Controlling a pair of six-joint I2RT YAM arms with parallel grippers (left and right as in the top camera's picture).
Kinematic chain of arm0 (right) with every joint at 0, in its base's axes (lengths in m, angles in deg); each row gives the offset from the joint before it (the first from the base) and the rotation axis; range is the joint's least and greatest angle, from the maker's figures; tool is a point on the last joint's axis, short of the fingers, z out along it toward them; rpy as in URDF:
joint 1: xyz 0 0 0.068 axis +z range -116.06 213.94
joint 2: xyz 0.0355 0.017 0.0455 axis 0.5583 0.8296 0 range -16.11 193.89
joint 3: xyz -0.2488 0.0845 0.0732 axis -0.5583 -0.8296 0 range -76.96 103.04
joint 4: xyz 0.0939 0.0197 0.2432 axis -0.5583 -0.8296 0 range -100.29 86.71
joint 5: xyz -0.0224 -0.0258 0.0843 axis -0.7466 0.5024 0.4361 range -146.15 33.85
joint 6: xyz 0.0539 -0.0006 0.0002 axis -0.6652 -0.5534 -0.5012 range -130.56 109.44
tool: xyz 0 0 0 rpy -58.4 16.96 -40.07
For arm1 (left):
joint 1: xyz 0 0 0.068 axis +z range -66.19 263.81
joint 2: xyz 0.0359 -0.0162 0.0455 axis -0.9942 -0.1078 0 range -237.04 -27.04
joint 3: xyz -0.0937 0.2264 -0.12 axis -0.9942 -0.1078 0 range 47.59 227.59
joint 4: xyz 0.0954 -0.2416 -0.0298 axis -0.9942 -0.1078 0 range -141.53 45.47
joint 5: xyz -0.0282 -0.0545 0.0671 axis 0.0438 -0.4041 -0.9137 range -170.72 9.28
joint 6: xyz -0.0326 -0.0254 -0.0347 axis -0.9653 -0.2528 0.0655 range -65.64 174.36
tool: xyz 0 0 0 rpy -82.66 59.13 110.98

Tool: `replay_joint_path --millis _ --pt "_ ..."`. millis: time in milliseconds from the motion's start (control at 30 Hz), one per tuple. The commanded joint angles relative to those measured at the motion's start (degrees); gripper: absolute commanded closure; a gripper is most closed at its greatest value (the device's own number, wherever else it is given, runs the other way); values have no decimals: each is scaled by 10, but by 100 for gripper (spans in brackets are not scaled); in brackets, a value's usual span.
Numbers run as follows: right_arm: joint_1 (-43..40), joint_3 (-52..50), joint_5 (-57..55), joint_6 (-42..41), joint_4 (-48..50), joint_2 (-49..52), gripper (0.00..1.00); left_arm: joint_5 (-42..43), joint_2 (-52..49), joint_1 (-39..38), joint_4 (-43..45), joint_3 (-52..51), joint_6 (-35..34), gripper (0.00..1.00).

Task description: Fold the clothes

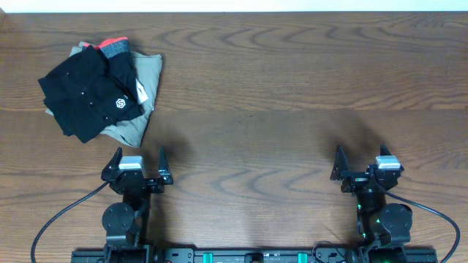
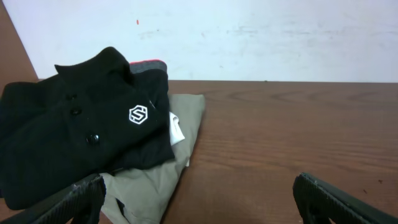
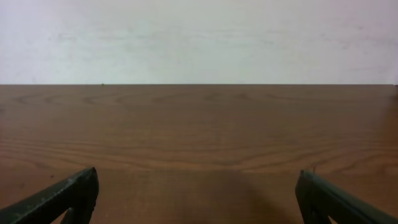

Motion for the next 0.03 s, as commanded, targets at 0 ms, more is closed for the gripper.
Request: replay_joint_path --millis 0 --pt "-6 -1 0 5 -2 -4 1 0 3 3 -20 -10 -3 2"
